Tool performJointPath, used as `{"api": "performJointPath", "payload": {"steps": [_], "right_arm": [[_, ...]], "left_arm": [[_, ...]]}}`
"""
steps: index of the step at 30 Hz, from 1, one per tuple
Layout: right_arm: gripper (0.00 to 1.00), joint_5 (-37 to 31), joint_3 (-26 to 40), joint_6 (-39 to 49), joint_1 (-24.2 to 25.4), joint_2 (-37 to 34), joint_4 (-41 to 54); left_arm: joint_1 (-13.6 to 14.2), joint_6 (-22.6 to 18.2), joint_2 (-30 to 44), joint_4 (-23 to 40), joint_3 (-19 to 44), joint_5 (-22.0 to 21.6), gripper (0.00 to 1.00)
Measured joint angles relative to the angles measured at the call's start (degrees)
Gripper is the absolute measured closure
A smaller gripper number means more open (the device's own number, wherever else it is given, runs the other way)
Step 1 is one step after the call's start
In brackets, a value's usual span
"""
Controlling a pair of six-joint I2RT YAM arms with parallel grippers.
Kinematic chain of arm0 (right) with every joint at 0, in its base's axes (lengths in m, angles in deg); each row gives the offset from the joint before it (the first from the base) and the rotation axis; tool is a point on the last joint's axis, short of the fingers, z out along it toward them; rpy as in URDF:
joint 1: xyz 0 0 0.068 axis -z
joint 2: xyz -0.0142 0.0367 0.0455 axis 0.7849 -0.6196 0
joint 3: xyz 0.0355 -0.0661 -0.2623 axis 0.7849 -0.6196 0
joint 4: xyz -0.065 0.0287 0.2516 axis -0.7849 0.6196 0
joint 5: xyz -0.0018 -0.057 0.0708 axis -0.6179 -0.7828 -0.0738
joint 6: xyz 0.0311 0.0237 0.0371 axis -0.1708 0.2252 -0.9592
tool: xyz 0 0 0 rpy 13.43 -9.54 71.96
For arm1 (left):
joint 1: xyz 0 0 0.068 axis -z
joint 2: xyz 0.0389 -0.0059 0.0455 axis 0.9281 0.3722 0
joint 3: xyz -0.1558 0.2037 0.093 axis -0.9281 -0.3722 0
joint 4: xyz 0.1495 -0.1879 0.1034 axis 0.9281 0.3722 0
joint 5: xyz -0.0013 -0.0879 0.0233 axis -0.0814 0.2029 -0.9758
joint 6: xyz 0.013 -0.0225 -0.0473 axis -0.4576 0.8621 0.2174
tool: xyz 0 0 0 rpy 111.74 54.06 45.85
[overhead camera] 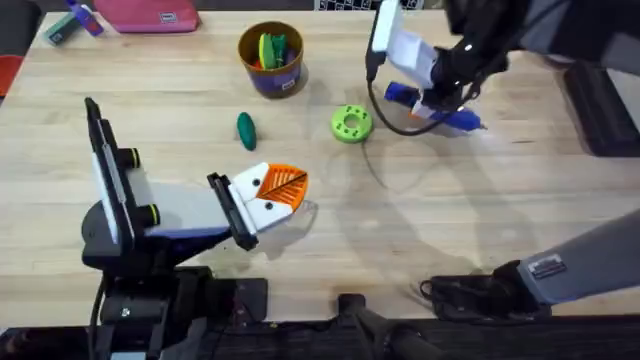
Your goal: Pick up the gripper from the table and insert it into the empty holder that is missing its gripper. Then pick up a screw, insert it into the mounting hole, and use the screwdriver to tighten it. Finally, clean up the table by picking up the vegetable and placing it into the bucket.
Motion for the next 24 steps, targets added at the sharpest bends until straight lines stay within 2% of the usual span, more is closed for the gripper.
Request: {"api": "performJointPath", "payload": {"steps": [4,8,9,15,18,20,21,24], "right_arm": [[0.977,-1.2,0.0,0.3,0.0,-3.3,-0.9],[0.972,-1.7,0.0,0.4,0.0,-3.2,-1.5],[0.893,-1.7,0.0,0.2,0.0,-3.2,-1.6],[0.051,-2.4,0.4,0.0,0.0,-3.0,-2.2],[0.009,-2.6,1.0,-2.9,0.0,-2.7,-2.4],[0.01,-2.7,2.1,-6.0,-0.1,-2.6,-2.0],[0.009,-2.7,2.9,-7.6,-0.2,-2.5,-1.3],[0.009,-2.7,6.0,-12.8,-0.7,-0.8,1.5]], "left_arm": [[0.0,0.0,0.0,0.0,0.0,0.0,0.992],[0.0,0.0,0.0,0.0,0.0,0.0,0.992],[0.0,0.0,0.0,0.0,0.0,0.0,0.992],[0.0,0.0,0.0,0.0,0.0,0.0,0.992],[0.0,0.0,0.0,0.0,0.0,0.0,0.97],[0.0,0.0,0.0,0.0,0.0,0.0,0.912],[0.0,-0.1,0.0,0.0,0.0,0.0,0.833],[0.0,-0.2,0.0,0.0,0.0,0.0,0.354]]}}
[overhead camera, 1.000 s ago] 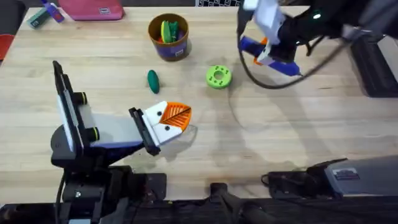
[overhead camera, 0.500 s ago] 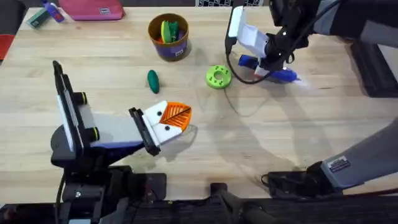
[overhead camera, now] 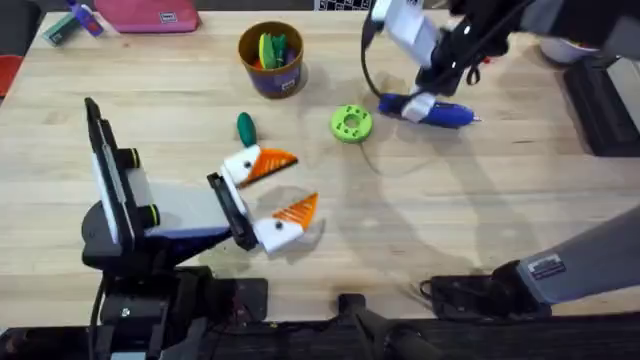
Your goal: Pick up the gripper from the table and insert it into the empty holder that is missing its gripper. Then pick up a screw, insert it into the mounting hole, and use the screwdriver to tighten it. Finally, clean up the table by picking up the vegetable and placing it into the bucket.
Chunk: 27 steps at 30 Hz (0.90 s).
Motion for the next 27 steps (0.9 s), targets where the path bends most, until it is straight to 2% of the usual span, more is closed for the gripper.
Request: {"api": "performJointPath", "payload": {"steps": [2,3,11,12,15,17,22,25,27], "right_arm": [[0.009,0.1,2.2,-3.3,-0.5,1.9,1.0],[0.009,0.2,3.5,-5.2,-0.7,3.1,1.2],[0.008,3.0,13.0,-23.2,-2.5,10.5,0.8],[0.007,3.2,13.7,-25.8,-2.7,10.9,0.8],[0.022,3.7,14.5,-34.6,-3.1,12.4,1.4],[0.086,4.0,14.5,-39.9,-3.3,13.3,2.5],[0.119,4.2,14.5,-48.2,-3.8,15.5,4.1],[0.202,5.4,14.5,-51.1,-4.0,17.4,8.1],[0.223,7.2,14.2,-52.1,-4.0,18.9,9.7]], "left_arm": [[0.0,0.2,0.0,0.0,0.0,0.0,0.063],[0.0,0.2,0.0,0.0,0.0,0.0,0.027],[0.0,0.6,0.0,-1.4,-0.1,-0.6,0.014],[0.0,1.6,0.0,-2.4,-0.2,-0.8,0.014],[-0.4,8.0,0.0,-4.5,-0.2,-3.1,0.015],[-1.0,11.0,0.0,-4.1,-0.1,-4.7,0.016],[-3.2,12.1,0.0,3.0,4.4,-9.8,0.015],[-5.2,10.9,0.8,7.8,10.4,-13.3,0.015],[-6.3,9.3,2.4,9.0,14.2,-15.4,0.015]]}}
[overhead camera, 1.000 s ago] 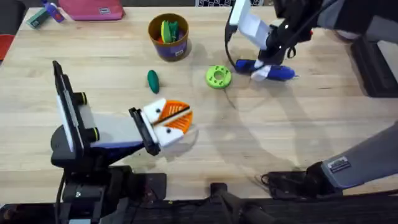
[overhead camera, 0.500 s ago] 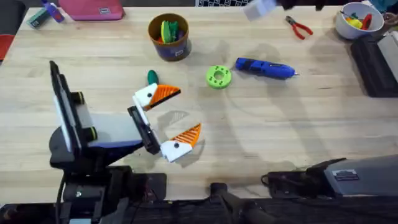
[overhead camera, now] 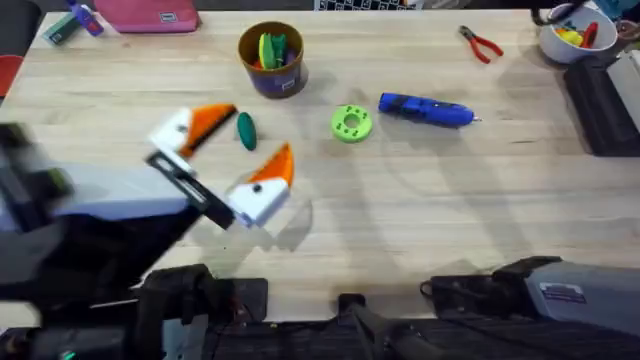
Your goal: Pick up the gripper from the table and insert it into the empty holder that is missing its gripper. Then pick up a screw, insert it into the mounting hole, and use the screwdriver to tighten it. Finally, clean up the table by picking up the vegetable and placing it into the bucket.
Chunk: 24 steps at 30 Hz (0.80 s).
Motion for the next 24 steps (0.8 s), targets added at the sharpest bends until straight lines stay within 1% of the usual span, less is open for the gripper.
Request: {"api": "performJointPath", "payload": {"steps": [1,4,7,10,11,13,14,17,20,23,24], "right_arm": [[0.211,0.9,-0.5,-0.4,0.0,0.9,0.6],[0.097,3.3,-3.6,-1.4,0.0,3.9,1.6],[0.08,4.7,-8.2,-3.0,0.0,6.9,2.0],[0.075,5.3,-13.3,-5.2,-0.1,10.4,2.1],[0.072,5.4,-14.9,-6.0,-0.1,11.7,2.1],[0.02,5.7,-18.0,-7.9,-0.1,14.9,2.4],[0.012,5.8,-19.4,-8.6,-0.1,16.6,2.7],[0.01,5.9,-22.3,-10.4,-0.1,21.4,4.8],[0.01,6.0,-24.1,-11.5,-0.1,25.8,7.7],[0.009,6.0,-25.0,-12.1,-0.1,28.9,9.8],[0.007,6.0,-25.1,-12.1,-0.1,29.7,10.3]], "left_arm": [[-0.5,-1.0,1.1,0.1,2.0,-1.3,0.015],[-1.7,-4.0,5.1,0.1,7.1,-5.2,0.015],[-2.1,-6.7,10.2,0.1,10.9,-8.7,0.015],[-2.2,-9.3,16.6,1.8,13.6,-11.5,0.015],[-2.2,-9.9,18.4,2.2,14.1,-12.2,0.015],[-2.2,-10.8,22.4,2.4,14.5,-13.3,0.015],[-2.2,-11.1,23.9,2.6,14.5,-13.7,0.015],[-2.2,-11.6,28.2,3.6,14.5,-15.2,0.015],[-2.2,-11.9,31.0,5.4,14.5,-15.5,0.015],[-2.2,-12.5,32.9,10.3,15.4,-17.2,0.016],[-2.2,-12.7,34.0,12.8,16.5,-18.3,0.015]]}}
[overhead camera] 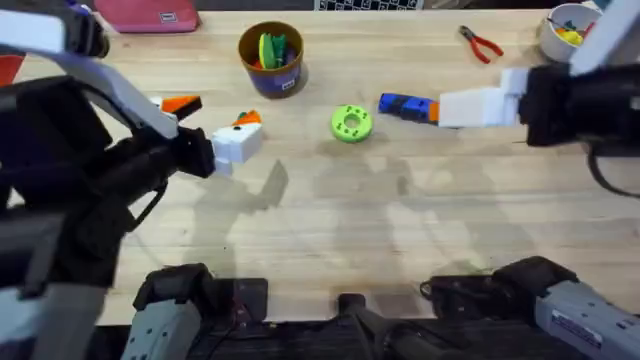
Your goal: Pick up the gripper from the table and insert it into the empty holder that is missing its gripper. Then pick up a screw, insert it into the mounting hole, and use the screwdriver to tighten it. Finally, clean up the table by picking up the vegetable and placing it into the bucket.
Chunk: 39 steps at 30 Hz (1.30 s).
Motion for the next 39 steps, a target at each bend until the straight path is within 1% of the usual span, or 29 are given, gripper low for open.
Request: {"api": "performJointPath", "payload": {"steps": [2,4,6,9,12,14,18,22,28,31,35,39], "right_arm": [[0.007,0.0,-0.1,-0.1,0.0,1.4,1.2],[0.01,0.0,-0.1,-0.2,0.0,2.3,2.3],[0.008,0.0,-0.1,-0.3,0.0,2.9,3.4],[0.009,0.0,-0.2,-0.5,0.0,3.2,4.8],[0.007,0.0,-0.3,-0.5,0.0,3.2,6.0],[0.007,0.0,-0.3,-0.6,0.0,3.2,6.5],[0.009,0.0,-0.4,-0.7,0.0,3.2,6.5],[0.007,0.0,-0.4,-0.7,0.0,3.2,6.5],[0.008,0.0,-0.4,-0.9,0.0,3.2,6.4],[0.008,0.0,-0.4,-1.1,0.0,3.2,6.4],[0.007,0.0,-0.4,-1.1,0.0,3.2,6.4],[0.008,0.0,-0.4,-1.1,0.0,3.2,6.4]], "left_arm": [[0.3,-0.2,3.0,4.5,3.5,-2.6,0.014],[1.2,-0.4,7.0,9.0,8.6,-5.9,0.014],[2.6,-0.4,11.3,13.2,14.0,-9.1,0.014],[5.6,-0.5,18.7,19.4,22.5,-14.1,0.014],[8.4,-0.4,26.5,23.8,29.1,-18.9,0.014],[9.5,-0.4,31.3,24.8,31.8,-21.0,0.015],[9.8,-0.4,38.9,24.3,33.2,-22.1,0.015],[9.7,0.2,44.0,23.6,33.2,-22.4,0.015],[9.7,7.7,50.5,20.6,33.2,-22.4,0.015],[10.0,10.4,54.3,20.1,33.2,-22.4,0.015],[11.4,13.7,59.7,20.1,33.3,-22.4,0.013],[12.9,16.1,62.8,20.1,33.3,-22.5,0.003]]}}
